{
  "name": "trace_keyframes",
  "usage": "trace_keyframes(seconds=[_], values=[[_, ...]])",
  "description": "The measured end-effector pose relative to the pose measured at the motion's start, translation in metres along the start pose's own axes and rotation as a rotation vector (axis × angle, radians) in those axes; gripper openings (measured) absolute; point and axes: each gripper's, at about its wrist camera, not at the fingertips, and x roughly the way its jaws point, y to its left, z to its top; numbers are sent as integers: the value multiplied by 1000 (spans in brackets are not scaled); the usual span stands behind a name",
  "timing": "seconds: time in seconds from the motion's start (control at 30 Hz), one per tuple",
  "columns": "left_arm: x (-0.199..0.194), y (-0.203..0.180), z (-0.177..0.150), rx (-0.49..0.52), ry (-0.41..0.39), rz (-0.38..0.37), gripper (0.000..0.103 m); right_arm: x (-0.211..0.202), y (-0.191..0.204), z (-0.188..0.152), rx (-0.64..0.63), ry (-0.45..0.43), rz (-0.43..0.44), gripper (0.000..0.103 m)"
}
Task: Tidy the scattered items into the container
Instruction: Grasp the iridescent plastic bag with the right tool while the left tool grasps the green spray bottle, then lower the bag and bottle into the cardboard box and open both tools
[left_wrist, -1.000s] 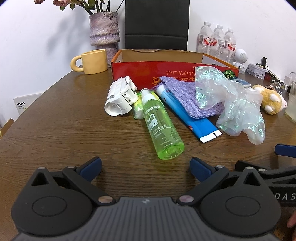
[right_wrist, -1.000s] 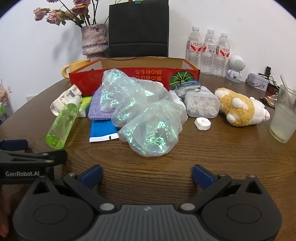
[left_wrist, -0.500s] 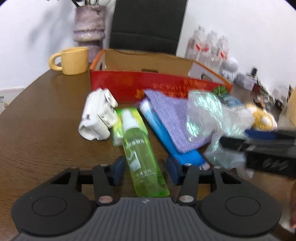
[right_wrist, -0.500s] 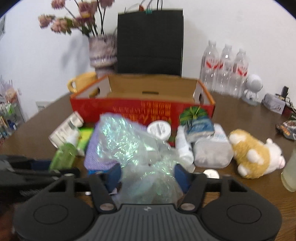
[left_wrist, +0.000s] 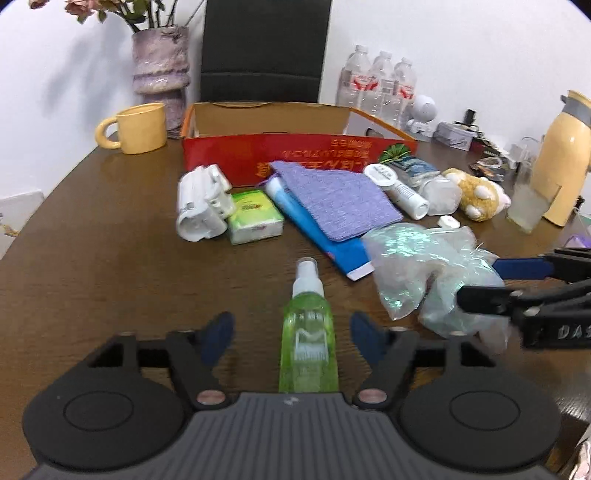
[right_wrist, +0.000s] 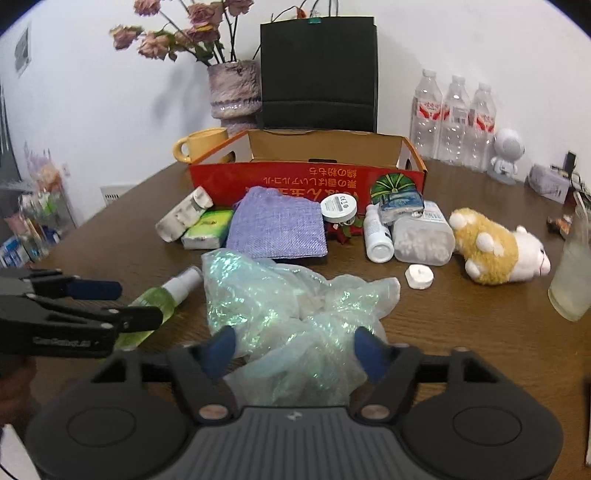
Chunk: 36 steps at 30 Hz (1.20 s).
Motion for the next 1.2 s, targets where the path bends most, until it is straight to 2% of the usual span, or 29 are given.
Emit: trace_keyframes(seconds=[0.07,0.1,0.13,0.17,0.2,0.23,0.3,0.4,0.5,0.63,0.77,0.87,0.93,1.07,1.2], values=[[6,0,0,-6,42,-18,65,14,-4,2,24,33,-14,69],[6,-1,0,0,51,-22,61,20,-5,3,36,50,-21,62],[5,-3,0,11,53,-24,42,25,-7,2,47,68,-20,46],[3,-3,1,10,63,-37,32,28,-8,2,53,82,-21,36],[0,-3,3,12,69,-46,32,30,-9,1,59,95,-20,20],[-3,-3,5,20,68,-48,31,27,-11,3,64,95,-7,14],[-15,-4,13,43,36,-61,31,19,-15,9,77,78,21,10],[-33,3,40,29,-5,-131,31,-5,-22,30,71,-1,56,10],[-28,9,82,-4,13,-185,31,-17,-30,58,58,-62,80,10],[-4,14,142,-5,39,-175,31,0,-47,116,31,-82,39,10],[40,25,213,-74,98,-142,32,44,-63,181,40,-26,38,10],[80,21,256,-60,115,-47,32,86,-67,225,22,35,0,10],[113,23,276,-71,155,2,32,120,-73,248,39,91,-14,10],[184,46,300,-172,248,71,32,186,-94,277,133,211,4,10],[239,70,305,-240,322,114,32,239,-103,285,160,292,-24,11]])
